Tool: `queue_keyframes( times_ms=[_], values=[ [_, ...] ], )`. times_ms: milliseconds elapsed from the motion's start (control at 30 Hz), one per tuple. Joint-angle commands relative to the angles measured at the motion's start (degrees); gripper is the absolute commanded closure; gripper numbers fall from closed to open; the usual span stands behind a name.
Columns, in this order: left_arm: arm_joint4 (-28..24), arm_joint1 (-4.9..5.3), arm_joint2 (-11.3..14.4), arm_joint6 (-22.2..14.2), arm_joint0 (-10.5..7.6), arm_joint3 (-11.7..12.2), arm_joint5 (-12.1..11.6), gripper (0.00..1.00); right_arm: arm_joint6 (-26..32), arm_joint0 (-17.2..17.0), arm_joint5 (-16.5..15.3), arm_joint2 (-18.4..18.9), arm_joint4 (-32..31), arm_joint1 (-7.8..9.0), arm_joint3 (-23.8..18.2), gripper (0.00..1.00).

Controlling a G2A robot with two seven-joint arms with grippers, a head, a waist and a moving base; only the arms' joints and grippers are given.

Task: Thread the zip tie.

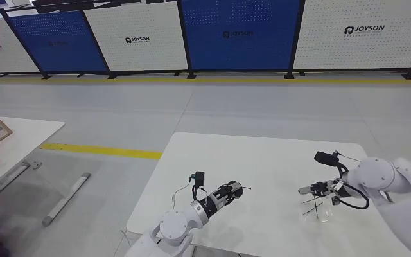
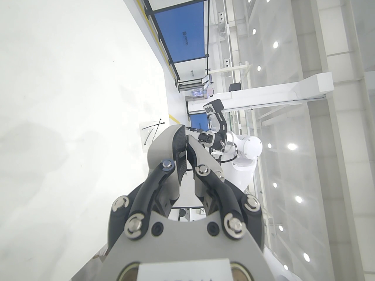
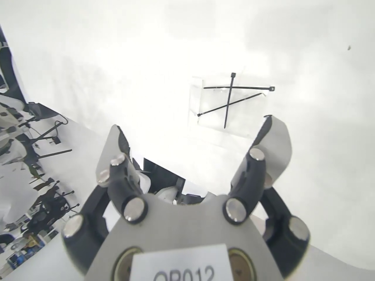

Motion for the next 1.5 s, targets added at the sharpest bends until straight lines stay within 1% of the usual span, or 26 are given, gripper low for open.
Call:
queue_keyframes(
  times_ms=[0,67,133,233,333,467,567,633,667,733,900,933,1000,1033,1100,1167,1233,1467],
  values=[
    [0.0,0.0,0.0,0.0,0.0,0.0,0.0,1.0,0.0,1.76,0.74,-3.31,0.1,0.12,1.25,0.54],
    [0.0,0.0,0.0,0.0,0.0,0.0,0.0,1.0,0.0,3.48,1.81,-6.04,0.16,0.04,2.4,0.55],
    [0.0,0.0,0.0,0.0,0.0,0.0,0.0,1.0,0.0,5.35,2.65,-8.76,0.94,-0.11,3.65,0.53],
    [0.0,0.0,0.0,0.0,0.0,0.0,0.0,1.0,0.0,7.62,3.26,-11.89,2.3,-0.22,5.31,0.55],
    [0.0,0.0,0.0,0.0,0.0,0.0,0.0,1.0,0.0,9.22,4.25,-14.33,2.89,-0.2,6.27,0.56],
    [0.0,0.0,0.0,0.0,0.0,0.0,0.0,1.0,0.0,10.97,4.38,-17.06,3.72,-0.13,7.96,0.56],
    [0.0,0.0,0.0,0.0,0.0,0.0,0.0,1.0,0.0,11.69,4.38,-18.63,4.3,-0.15,8.68,0.56],
    [0.0,0.0,0.0,0.0,0.0,0.0,0.0,1.0,0.0,12.22,4.38,-19.71,4.59,-0.18,9.04,0.58],
    [0.0,0.0,0.0,0.0,0.0,0.0,0.0,1.0,0.0,12.42,4.38,-20.14,4.72,-0.19,9.15,0.61],
    [0.0,0.0,0.0,0.0,0.0,0.0,0.0,1.0,0.0,12.88,4.38,-21.0,5.08,-0.24,9.44,0.61],
    [0.0,0.0,0.0,0.0,0.0,0.0,0.0,1.0,0.0,13.82,4.38,-22.58,6.0,-0.48,9.96,0.65],
    [0.0,0.0,0.0,0.0,0.0,0.0,0.0,1.0,0.0,14.07,4.38,-22.95,6.15,-0.59,10.17,0.68],
    [0.0,0.0,0.0,0.0,0.0,0.0,0.0,1.0,0.0,14.44,4.38,-23.49,6.36,-0.8,10.51,0.71],
    [0.0,0.0,0.0,0.0,0.0,0.0,0.0,1.0,0.0,14.72,4.38,-23.87,6.4,-0.97,10.88,0.73],
    [0.0,0.0,0.0,0.0,0.0,0.0,0.0,1.0,0.0,15.15,4.38,-24.38,6.39,-1.28,11.51,0.72],
    [0.0,0.0,0.0,0.0,0.0,0.0,0.0,1.0,0.0,15.6,4.38,-24.91,6.49,-1.71,12.36,0.75],
    [0.0,0.0,0.0,0.0,0.0,0.0,0.0,1.0,0.0,15.94,4.38,-25.35,6.35,-2.18,13.35,0.74],
    [0.0,0.0,0.0,0.0,0.0,0.0,0.0,1.0,0.0,17.06,4.38,-27.88,6.83,-4.44,16.43,0.76]
  ],
)
